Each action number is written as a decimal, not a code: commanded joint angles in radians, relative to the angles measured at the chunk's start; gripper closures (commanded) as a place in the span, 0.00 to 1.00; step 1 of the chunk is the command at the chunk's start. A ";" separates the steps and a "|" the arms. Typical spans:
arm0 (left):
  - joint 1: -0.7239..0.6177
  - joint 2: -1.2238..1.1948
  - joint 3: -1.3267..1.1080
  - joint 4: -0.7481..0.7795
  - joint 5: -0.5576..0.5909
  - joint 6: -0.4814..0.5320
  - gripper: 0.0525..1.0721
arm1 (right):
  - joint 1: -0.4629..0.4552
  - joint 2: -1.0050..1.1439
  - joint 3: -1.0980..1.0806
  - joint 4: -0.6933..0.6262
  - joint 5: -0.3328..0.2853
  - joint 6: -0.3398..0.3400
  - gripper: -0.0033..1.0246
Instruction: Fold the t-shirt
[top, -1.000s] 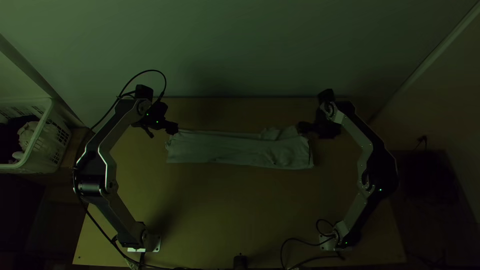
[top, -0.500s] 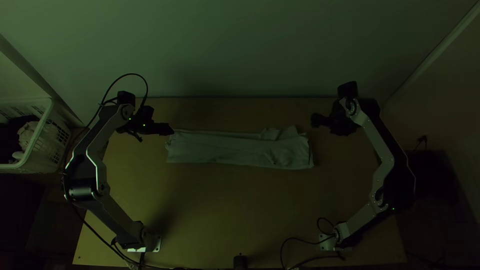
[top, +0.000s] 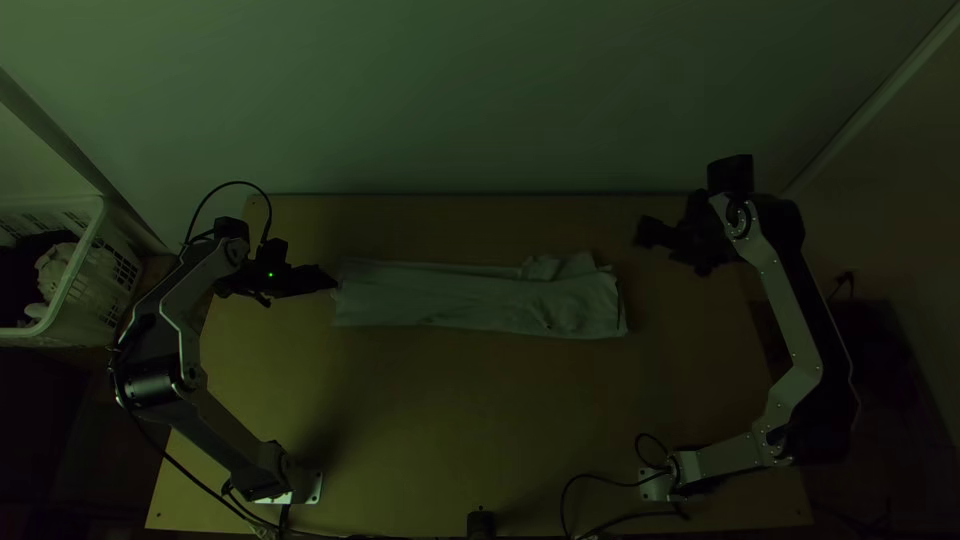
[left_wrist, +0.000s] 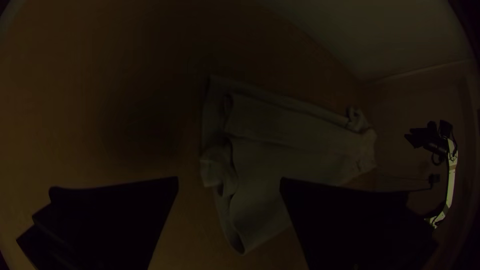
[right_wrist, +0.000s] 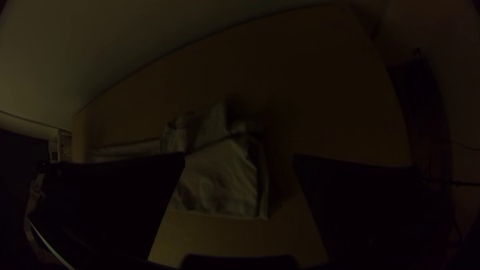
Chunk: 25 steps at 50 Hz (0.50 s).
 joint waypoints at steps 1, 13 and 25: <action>0.019 0.014 -0.041 0.000 0.033 0.031 0.05 | 0.014 -0.074 -0.018 -0.014 -0.006 0.019 0.04; 0.006 0.101 -0.055 0.014 0.067 0.031 0.05 | 0.019 -0.135 -0.048 -0.030 -0.006 0.020 0.04; -0.085 0.135 -0.101 0.131 0.067 -0.046 0.05 | 0.039 -0.171 -0.048 -0.046 -0.006 0.033 0.04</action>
